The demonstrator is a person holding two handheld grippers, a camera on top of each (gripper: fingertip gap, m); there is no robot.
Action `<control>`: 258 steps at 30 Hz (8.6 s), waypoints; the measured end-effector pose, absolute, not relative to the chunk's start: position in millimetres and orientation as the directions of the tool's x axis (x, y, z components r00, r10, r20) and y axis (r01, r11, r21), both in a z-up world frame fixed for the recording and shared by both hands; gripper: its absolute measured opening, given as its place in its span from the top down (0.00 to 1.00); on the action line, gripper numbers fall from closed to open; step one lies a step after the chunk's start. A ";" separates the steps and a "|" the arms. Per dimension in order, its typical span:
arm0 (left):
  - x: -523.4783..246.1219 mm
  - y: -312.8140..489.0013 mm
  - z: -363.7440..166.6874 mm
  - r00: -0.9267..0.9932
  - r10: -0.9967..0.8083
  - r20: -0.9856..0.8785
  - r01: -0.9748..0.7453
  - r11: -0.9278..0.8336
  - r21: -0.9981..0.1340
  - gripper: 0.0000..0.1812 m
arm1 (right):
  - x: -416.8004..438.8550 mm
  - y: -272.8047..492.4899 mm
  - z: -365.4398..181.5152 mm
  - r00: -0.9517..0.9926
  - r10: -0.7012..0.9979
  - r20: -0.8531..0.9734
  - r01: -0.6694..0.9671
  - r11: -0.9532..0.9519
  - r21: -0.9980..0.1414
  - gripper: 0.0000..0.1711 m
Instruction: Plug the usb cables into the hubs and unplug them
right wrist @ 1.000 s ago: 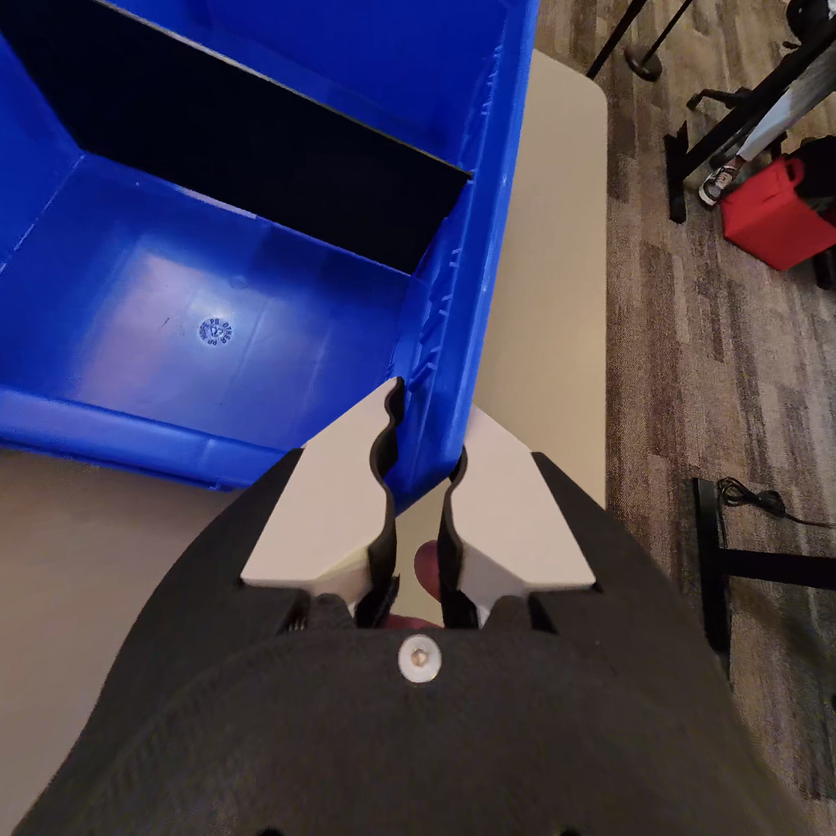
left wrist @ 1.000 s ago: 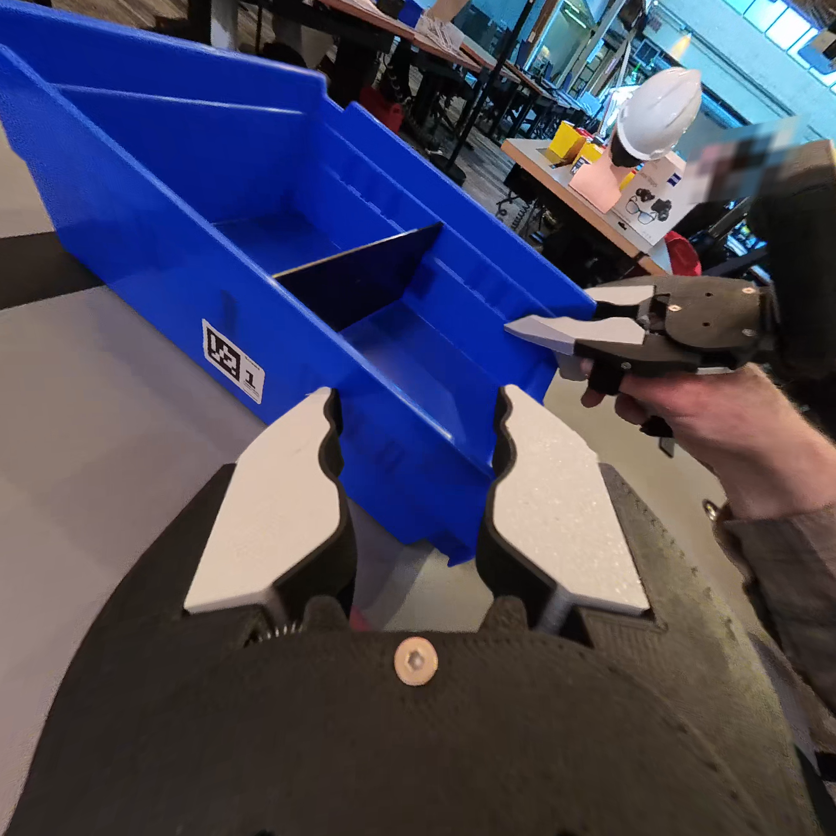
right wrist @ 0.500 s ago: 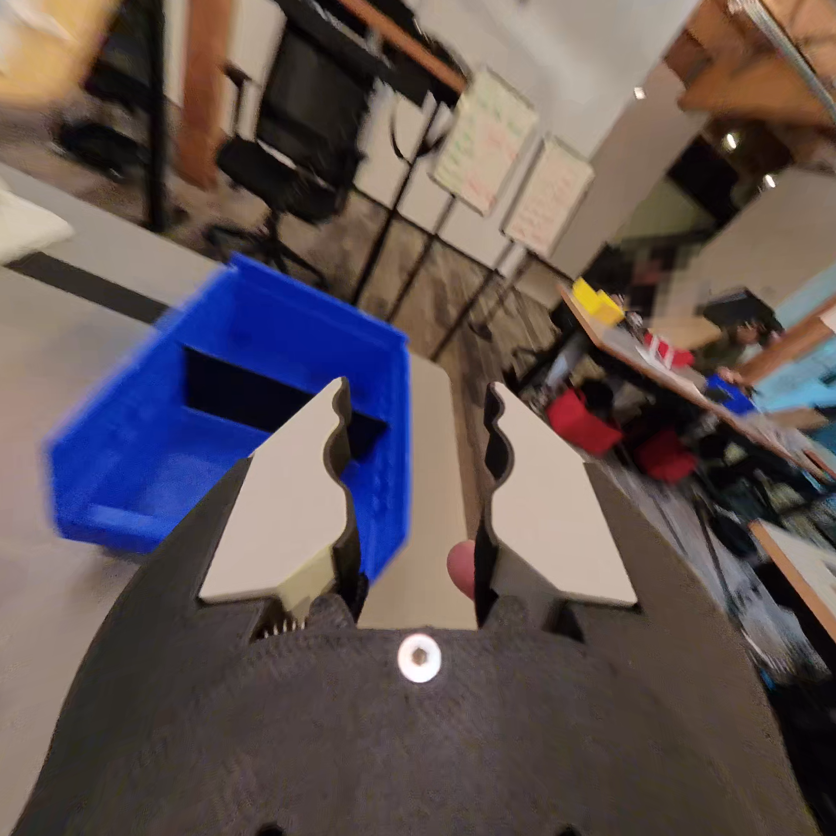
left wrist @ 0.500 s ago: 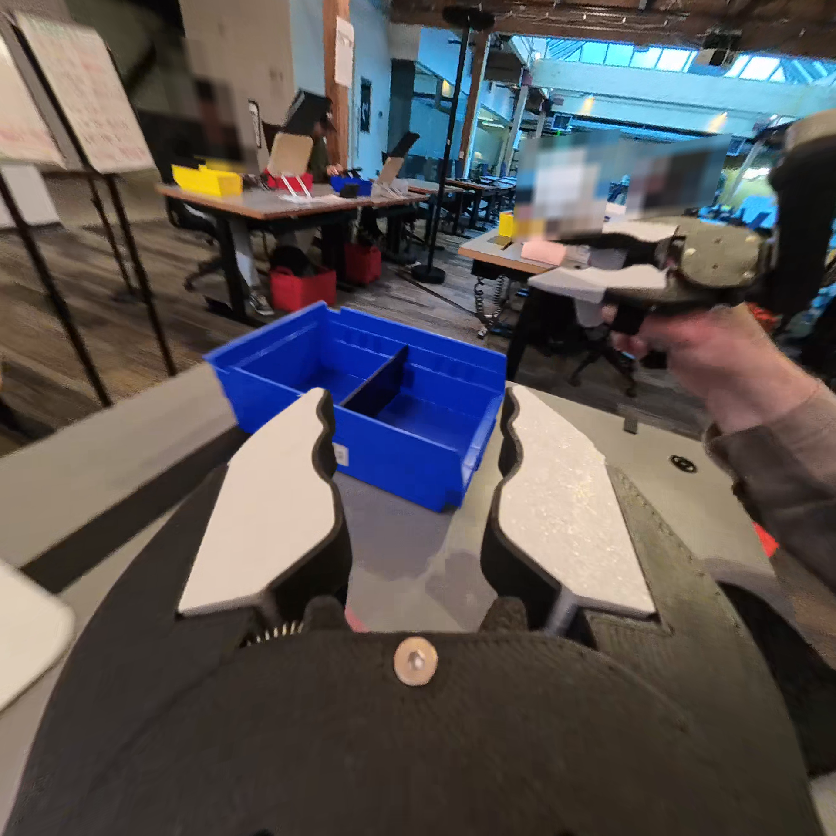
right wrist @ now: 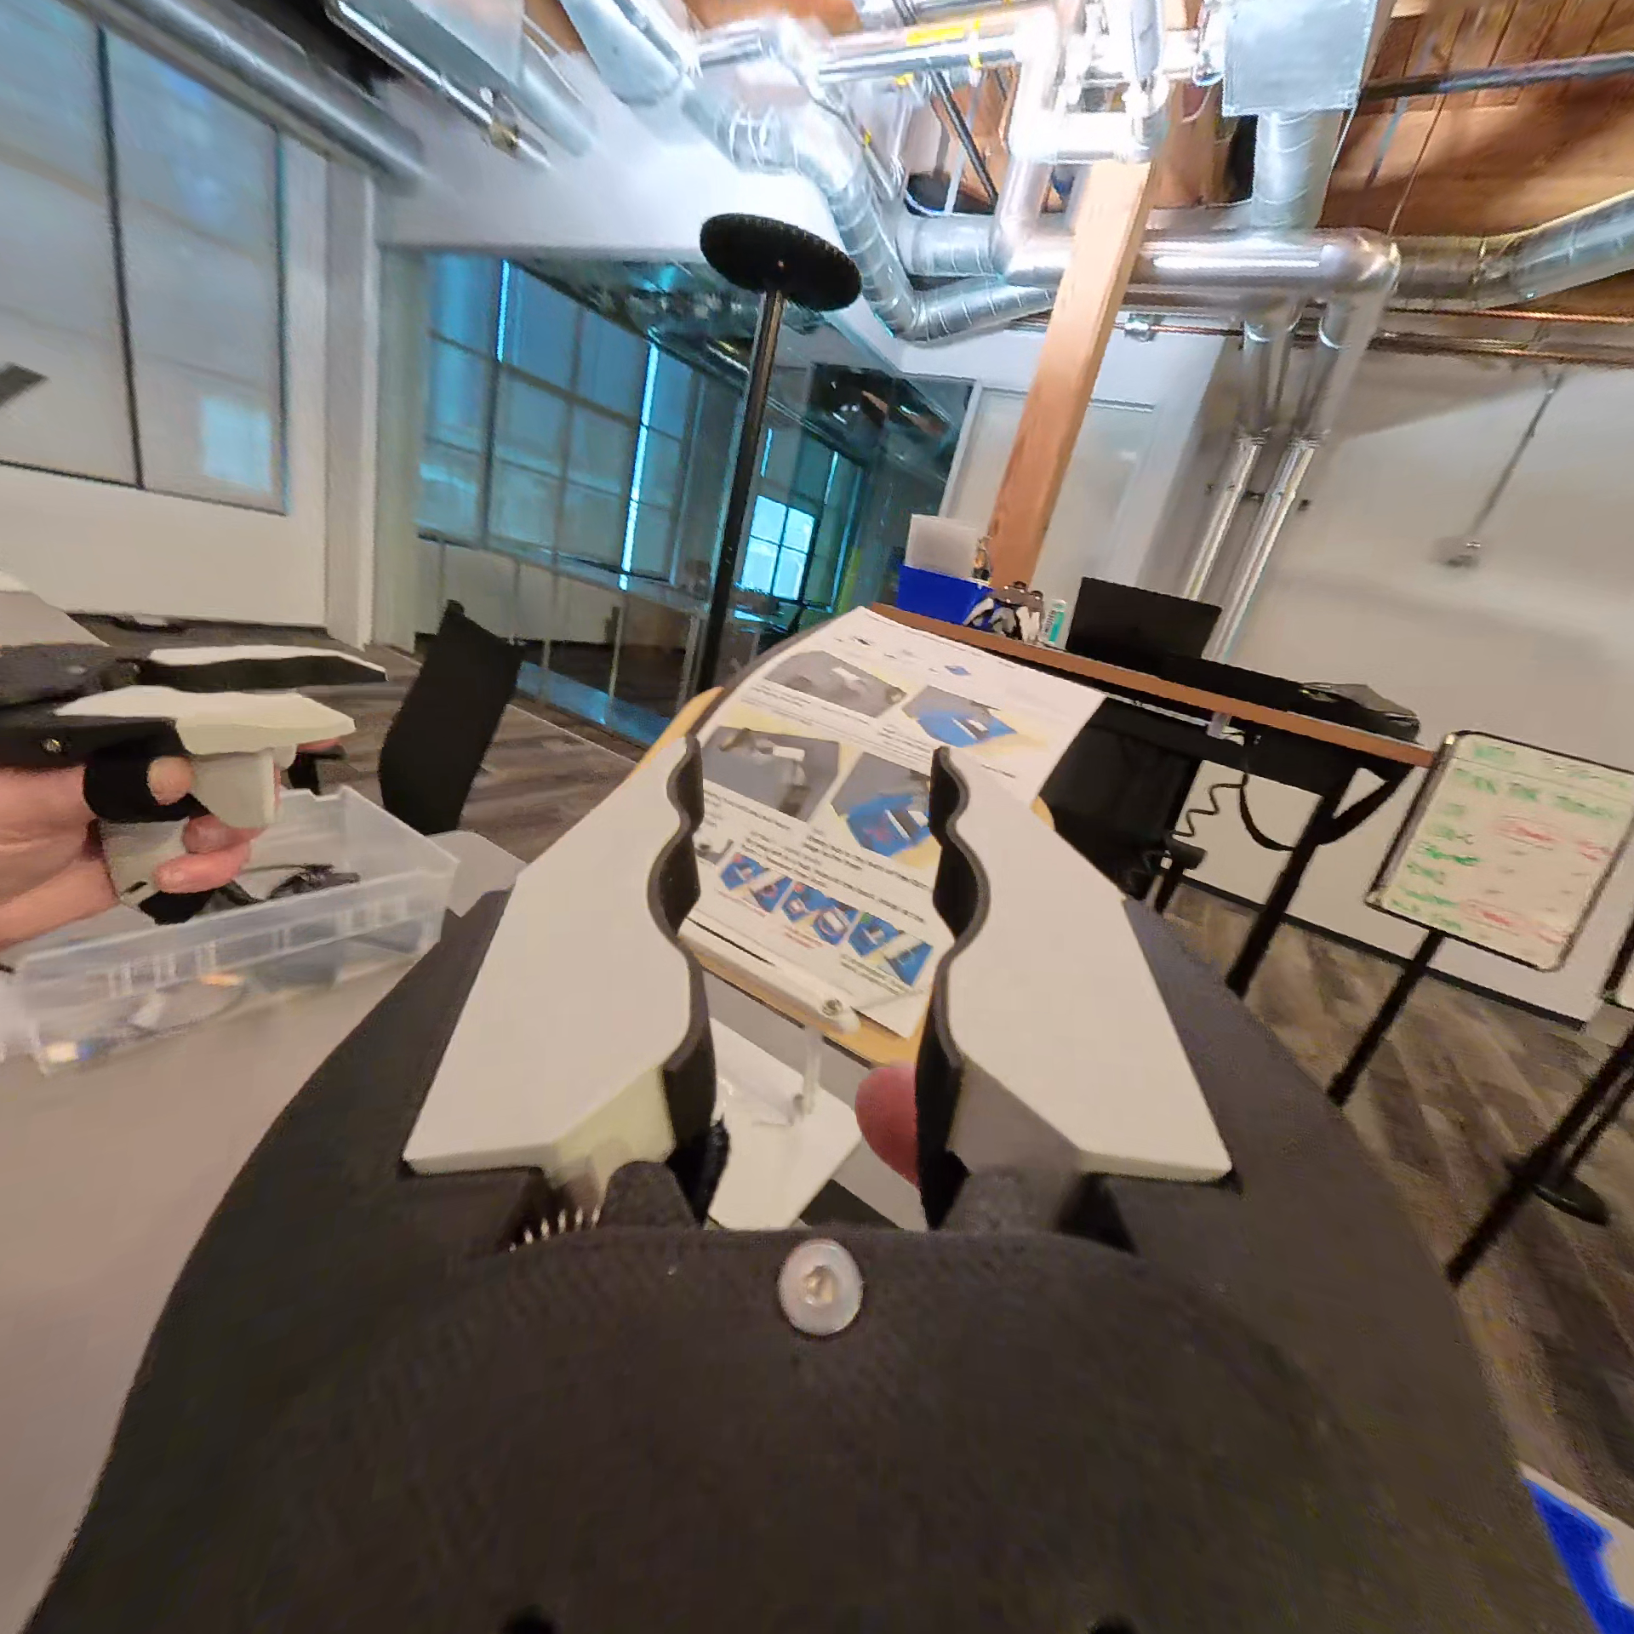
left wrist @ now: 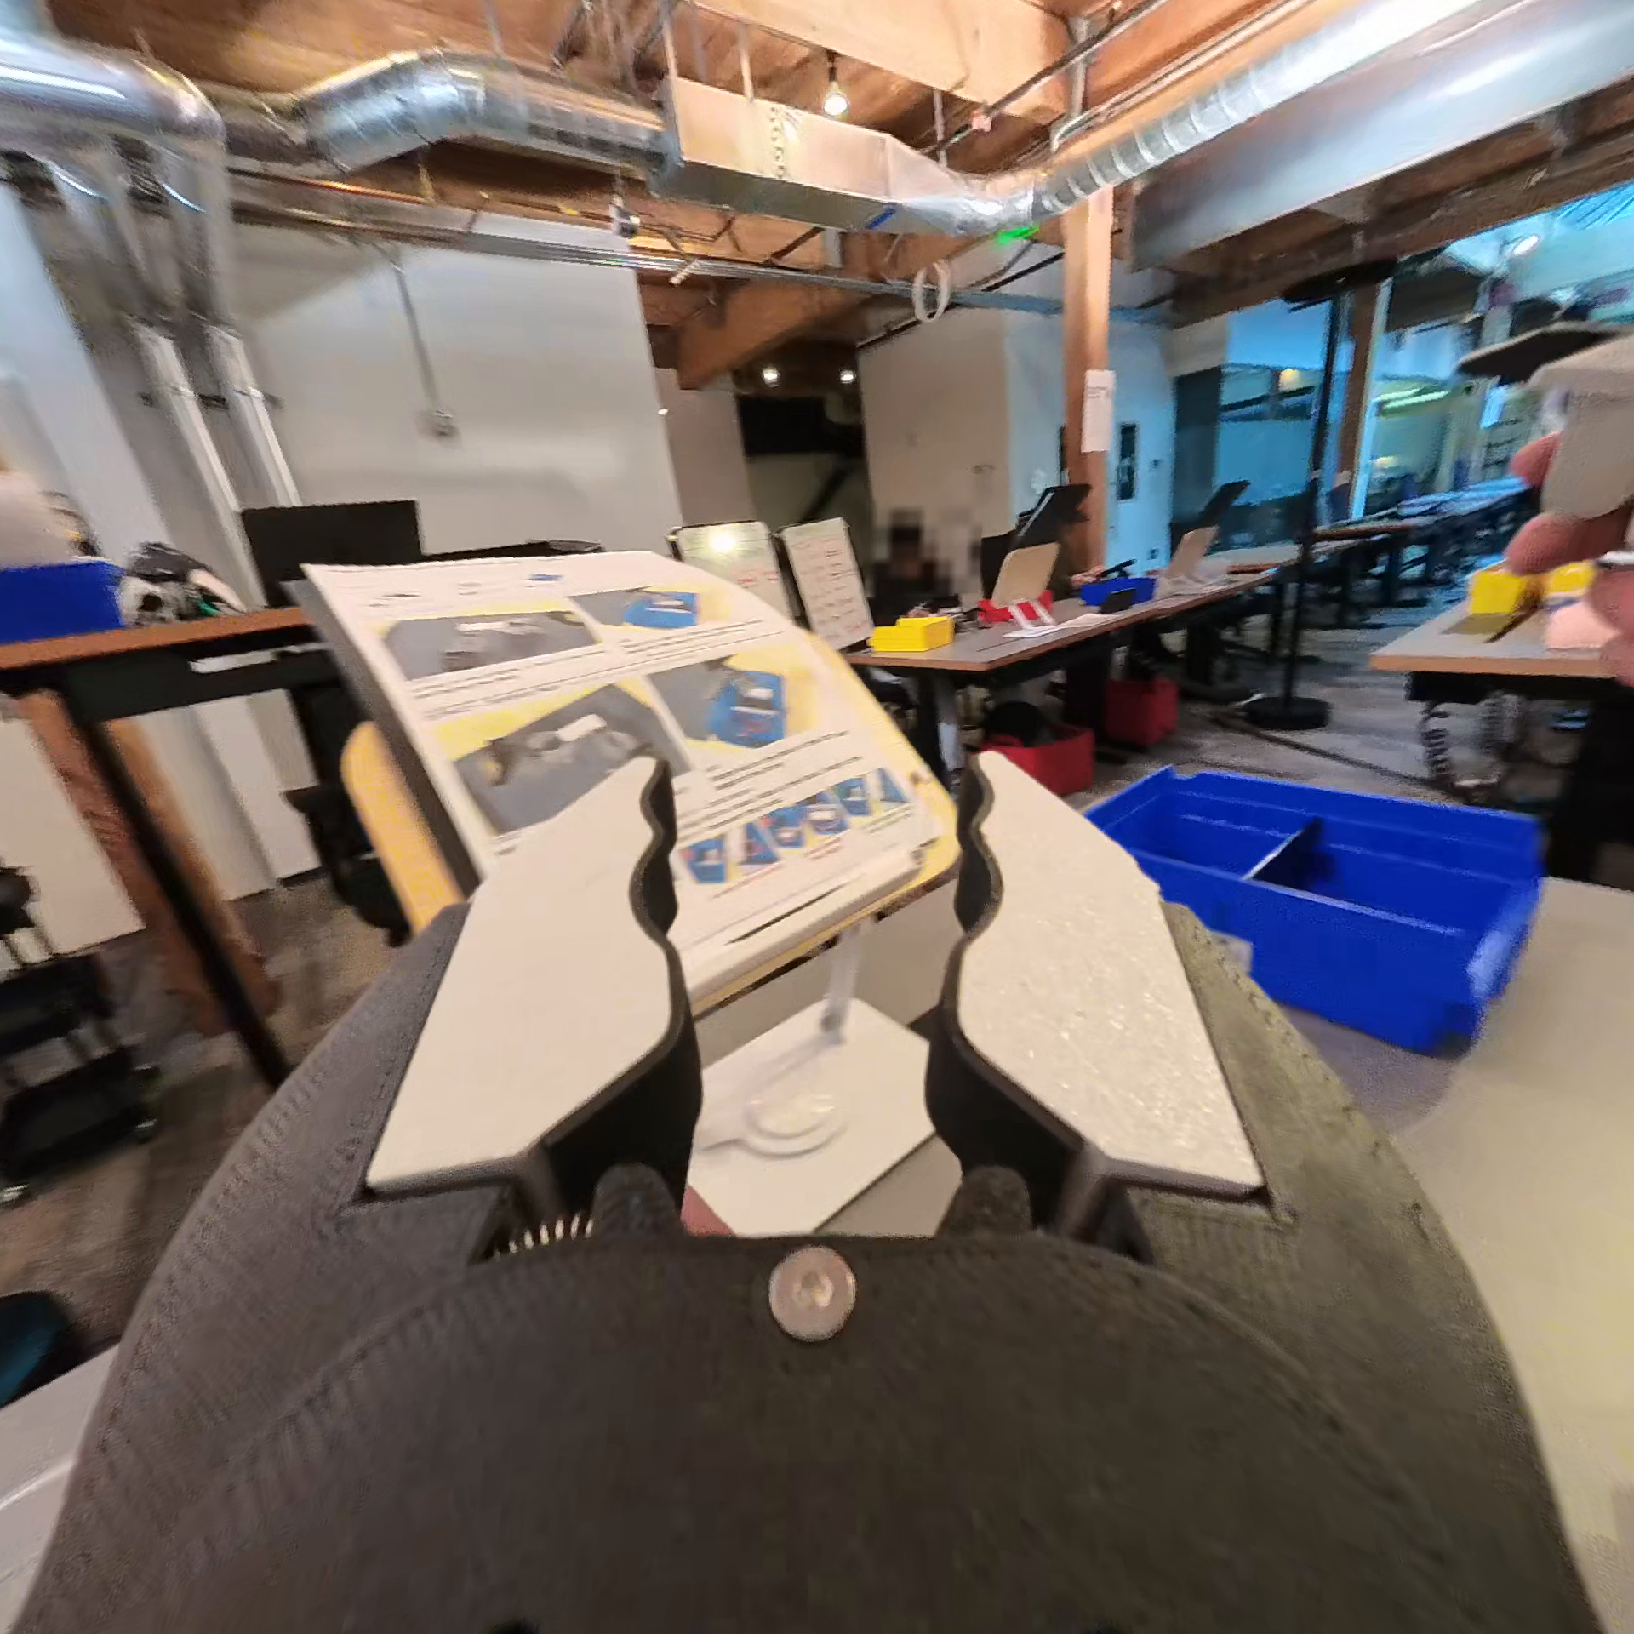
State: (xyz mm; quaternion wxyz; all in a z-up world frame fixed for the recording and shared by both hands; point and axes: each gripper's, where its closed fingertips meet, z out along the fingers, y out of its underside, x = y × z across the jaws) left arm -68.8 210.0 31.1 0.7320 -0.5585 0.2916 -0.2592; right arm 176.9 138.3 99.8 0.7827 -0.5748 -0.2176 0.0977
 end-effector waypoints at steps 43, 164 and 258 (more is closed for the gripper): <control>-327.3 370.4 -255.3 0.635 -0.726 -0.264 -0.770 -0.569 -0.290 0.70 | 173.1 202.6 61.4 0.847 0.515 0.134 -0.011 0.269 -0.963 0.78; -95.3 247.4 -7.1 0.589 -0.769 -0.249 -0.223 0.142 -0.964 0.75 | 77.3 212.3 -227.8 0.039 0.802 0.596 0.940 0.172 -0.293 0.95; -463.4 259.6 -239.6 0.760 -0.157 -0.631 -0.514 -0.739 -0.435 0.89 | 84.3 179.2 -265.7 0.029 0.915 0.402 0.979 0.054 -0.194 0.81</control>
